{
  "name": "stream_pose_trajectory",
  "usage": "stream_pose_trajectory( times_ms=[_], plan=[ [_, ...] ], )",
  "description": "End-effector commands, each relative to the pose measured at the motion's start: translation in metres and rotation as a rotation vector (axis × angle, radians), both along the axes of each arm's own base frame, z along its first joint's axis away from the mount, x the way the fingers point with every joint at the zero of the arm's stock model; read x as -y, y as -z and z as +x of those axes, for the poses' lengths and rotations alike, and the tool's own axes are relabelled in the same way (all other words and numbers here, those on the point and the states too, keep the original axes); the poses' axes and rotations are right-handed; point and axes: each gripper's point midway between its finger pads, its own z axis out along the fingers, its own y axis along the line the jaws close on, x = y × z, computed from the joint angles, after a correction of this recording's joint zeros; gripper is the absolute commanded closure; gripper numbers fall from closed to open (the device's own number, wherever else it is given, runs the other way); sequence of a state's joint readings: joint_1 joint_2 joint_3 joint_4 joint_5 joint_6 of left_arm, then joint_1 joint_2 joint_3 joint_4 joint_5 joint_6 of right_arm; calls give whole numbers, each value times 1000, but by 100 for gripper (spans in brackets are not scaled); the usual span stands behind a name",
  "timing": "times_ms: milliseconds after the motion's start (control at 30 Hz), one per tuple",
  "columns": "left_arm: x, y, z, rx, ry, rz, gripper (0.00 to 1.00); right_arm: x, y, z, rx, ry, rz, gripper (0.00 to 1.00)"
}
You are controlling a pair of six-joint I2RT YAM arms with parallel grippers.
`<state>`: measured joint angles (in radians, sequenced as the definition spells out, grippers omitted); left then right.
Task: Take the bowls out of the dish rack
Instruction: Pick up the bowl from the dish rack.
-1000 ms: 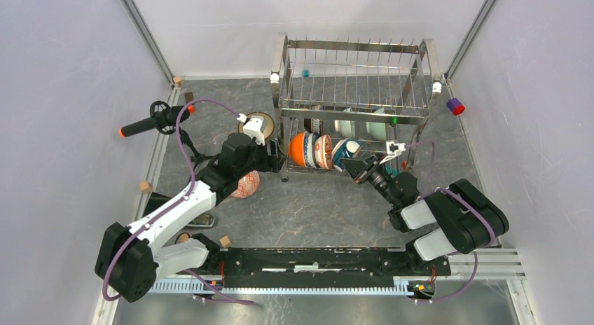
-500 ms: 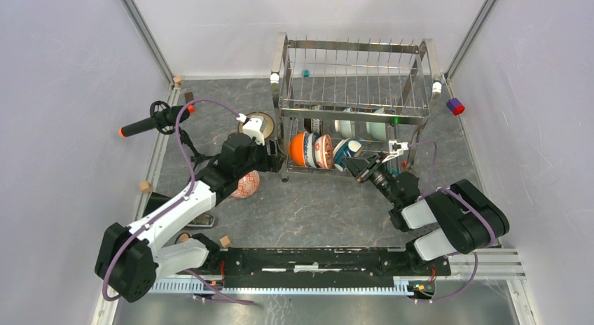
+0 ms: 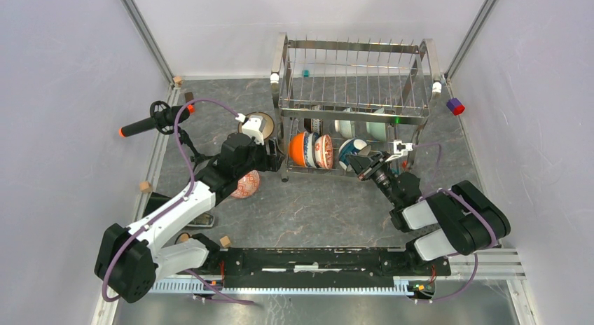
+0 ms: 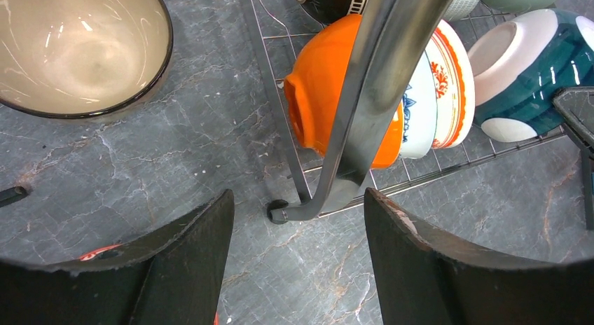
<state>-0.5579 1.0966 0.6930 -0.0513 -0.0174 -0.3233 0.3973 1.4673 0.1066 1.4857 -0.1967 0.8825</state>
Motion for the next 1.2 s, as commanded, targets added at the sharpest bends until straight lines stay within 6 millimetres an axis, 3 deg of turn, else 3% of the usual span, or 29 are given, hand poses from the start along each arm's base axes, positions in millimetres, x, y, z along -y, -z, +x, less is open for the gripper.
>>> stream_pose_trajectory(
  times_ms=[0, 267, 800, 1167],
  plan=[
    [2, -25, 6, 55, -14, -40, 26, 16, -104, -16, 404, 44, 190, 100],
    [1, -25, 6, 56, -19, -40, 27, 22, -103, -14, 392, 80, 166, 100],
    [0, -29, 5, 64, -21, -47, 27, 10, -152, -45, 545, -57, 261, 100],
    [-3, -36, 3, 85, -29, -61, 26, 0, -166, -60, 591, -123, 252, 100]
  ],
)
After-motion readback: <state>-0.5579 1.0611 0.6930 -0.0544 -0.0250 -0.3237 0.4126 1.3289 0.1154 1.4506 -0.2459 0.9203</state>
